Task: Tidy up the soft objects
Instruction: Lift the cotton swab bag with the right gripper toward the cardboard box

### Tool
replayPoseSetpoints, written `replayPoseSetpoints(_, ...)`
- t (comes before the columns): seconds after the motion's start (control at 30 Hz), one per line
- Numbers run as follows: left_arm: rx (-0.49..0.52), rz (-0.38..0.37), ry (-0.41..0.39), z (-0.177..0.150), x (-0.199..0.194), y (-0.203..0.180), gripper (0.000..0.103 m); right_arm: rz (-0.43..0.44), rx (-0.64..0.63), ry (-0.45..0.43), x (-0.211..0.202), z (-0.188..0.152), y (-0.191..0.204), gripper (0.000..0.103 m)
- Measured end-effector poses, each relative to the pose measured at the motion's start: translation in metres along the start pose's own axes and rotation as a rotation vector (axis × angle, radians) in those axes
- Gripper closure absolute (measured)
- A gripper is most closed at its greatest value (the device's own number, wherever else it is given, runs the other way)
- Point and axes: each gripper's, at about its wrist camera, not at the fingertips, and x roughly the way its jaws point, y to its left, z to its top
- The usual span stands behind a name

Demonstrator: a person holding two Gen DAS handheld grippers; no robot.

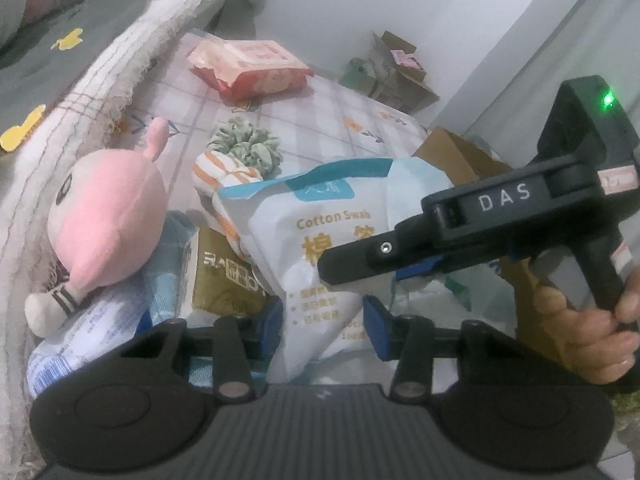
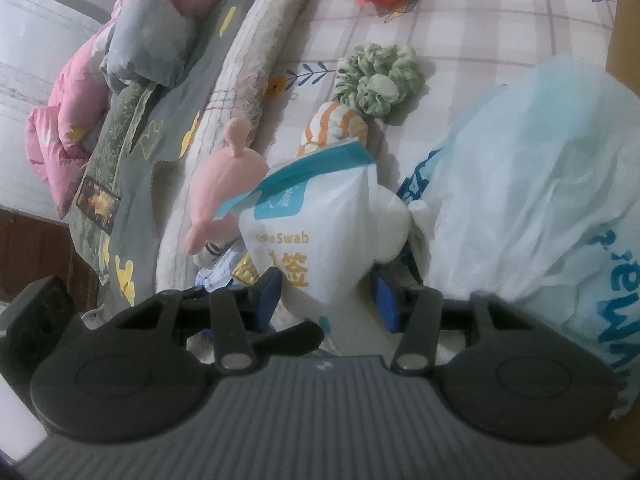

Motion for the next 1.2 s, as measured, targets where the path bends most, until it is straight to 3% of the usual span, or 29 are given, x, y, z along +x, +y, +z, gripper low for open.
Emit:
replayPoseSetpoints(0.13, 0.021, 0.007, -0.013, -0.001, -0.013, -0.008, 0.064, 0.019, -0.001, -0.013, -0.005, -0.003, 0.003, 0.062)
replayPoseSetpoints(0.37, 0.067, 0.033, -0.066, 0.001, -0.039, -0.027, 0.066, 0.067, -0.029, -0.046, -0.026, -0.009, 0.016, 0.063)
replayPoseSetpoints(0.7, 0.163, 0.013, -0.128, 0.024, -0.052, -0.076, 0.066, 0.102, -0.061, -0.171, -0.084, -0.014, 0.017, 0.063)
replayPoseSetpoints(0.97, 0.265, -0.073, -0.080, 0.055, -0.012, -0.130, 0.066, 0.068, 0.015, -0.272, -0.139, -0.016, -0.032, 0.063)
replayPoseSetpoints(1.2, 0.330, -0.174, 0.039, 0.083, 0.060, -0.193, 0.066, -0.011, 0.126, -0.346, -0.189, -0.017, -0.107, 0.063)
